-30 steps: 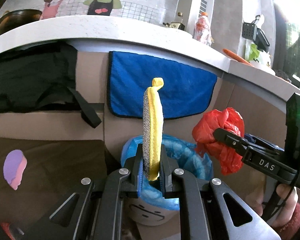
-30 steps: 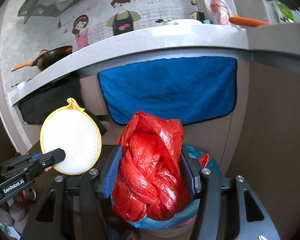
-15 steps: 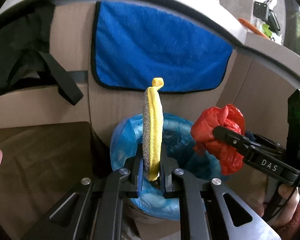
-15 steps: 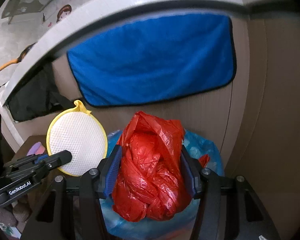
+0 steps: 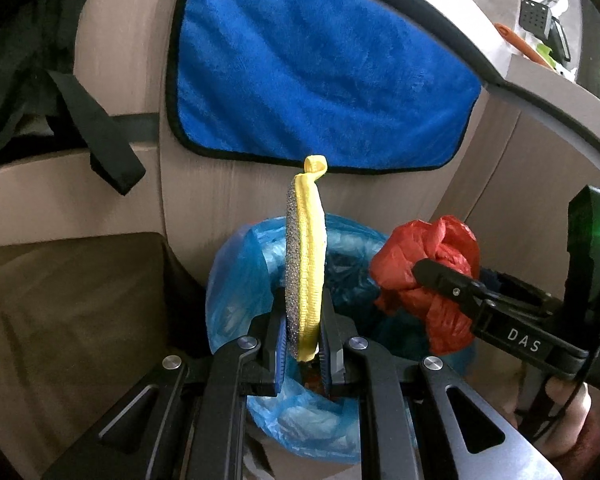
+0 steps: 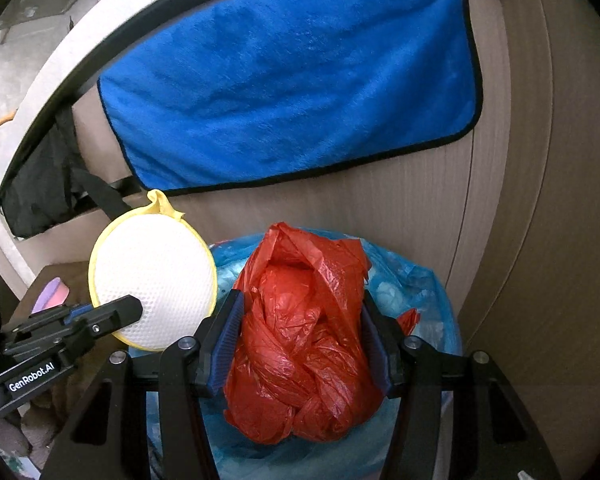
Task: Collect trash
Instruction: 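Open both grippers to drop the bag and sponge into the bin, then move both open grippers back over the soda can and purple sponge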
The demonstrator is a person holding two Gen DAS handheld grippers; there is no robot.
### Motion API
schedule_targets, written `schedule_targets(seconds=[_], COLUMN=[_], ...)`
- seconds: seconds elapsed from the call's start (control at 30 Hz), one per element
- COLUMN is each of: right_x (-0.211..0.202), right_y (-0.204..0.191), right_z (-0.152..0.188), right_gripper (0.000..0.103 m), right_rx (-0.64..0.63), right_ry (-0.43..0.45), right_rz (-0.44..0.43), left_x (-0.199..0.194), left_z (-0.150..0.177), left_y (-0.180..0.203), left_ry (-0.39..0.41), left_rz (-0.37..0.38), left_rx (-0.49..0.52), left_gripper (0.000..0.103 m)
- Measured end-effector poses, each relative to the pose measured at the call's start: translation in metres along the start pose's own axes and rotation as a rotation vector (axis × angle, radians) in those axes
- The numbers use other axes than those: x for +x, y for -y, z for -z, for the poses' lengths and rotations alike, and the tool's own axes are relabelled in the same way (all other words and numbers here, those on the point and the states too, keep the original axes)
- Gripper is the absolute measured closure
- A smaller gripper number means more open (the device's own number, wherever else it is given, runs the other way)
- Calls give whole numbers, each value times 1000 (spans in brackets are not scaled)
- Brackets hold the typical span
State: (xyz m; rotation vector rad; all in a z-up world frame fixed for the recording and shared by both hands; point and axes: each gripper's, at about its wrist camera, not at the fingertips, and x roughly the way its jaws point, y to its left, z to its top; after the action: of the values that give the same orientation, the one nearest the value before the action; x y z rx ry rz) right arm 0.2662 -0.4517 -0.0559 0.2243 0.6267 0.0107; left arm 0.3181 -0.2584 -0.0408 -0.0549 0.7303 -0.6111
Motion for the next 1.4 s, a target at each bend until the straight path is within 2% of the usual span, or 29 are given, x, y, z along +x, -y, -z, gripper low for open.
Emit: schedule_targets(seconds=[0.1, 0.2, 0.23, 0.4, 0.63, 0.8, 0.9, 0.97, 1.07, 1.17, 1.23, 1.33, 1.4], right_x=[5, 5, 3, -13, -48, -76, -90, -98, -104, -100, -94, -82, -78], right_y=[-3, -6, -6, -10, -43, -88, -118, -139, -169, -196, -210, -229, -240], right_z=[-1, 2, 3, 3, 4, 10, 15, 19, 27, 33, 36, 40, 43], right_gripper=[45, 41, 39, 37, 37, 37, 37, 37, 35, 35, 35, 35, 35], right_rx=[0, -19, -22, -19, -46, -91, -107, -125, -149, -175, -184, -189, -195], right_ry=[-17, -25, -21, 2, 31, 54, 62, 65, 60, 42, 23, -13, -27], right_rz=[-4, 19, 28, 48, 5, -59, -114, -151, -199, -236, -253, -286, -299], left_x=[1, -5, -9, -41, -140, -220, -269, -300, -331, -340, -336, -318, -308], left_z=[-1, -2, -3, -7, 7, 37, 63, 87, 127, 168, 185, 200, 200], left_y=[-7, -13, -16, -29, -58, -83, -111, -137, -173, -190, -196, -198, -199], left_ry=[-13, 2, 10, 34, 143, 221, 262, 293, 306, 287, 255, 190, 186], left_rz=[47, 51, 51, 28, -33, -136, -239, -320, -391, -430, -428, -431, -454], left_rx=[-41, -65, -73, -120, -142, -103, -107, -157, -273, -356, -380, -362, -346], left_gripper=[82, 63, 60, 53, 50, 46, 45, 44, 40, 38, 38, 38, 38])
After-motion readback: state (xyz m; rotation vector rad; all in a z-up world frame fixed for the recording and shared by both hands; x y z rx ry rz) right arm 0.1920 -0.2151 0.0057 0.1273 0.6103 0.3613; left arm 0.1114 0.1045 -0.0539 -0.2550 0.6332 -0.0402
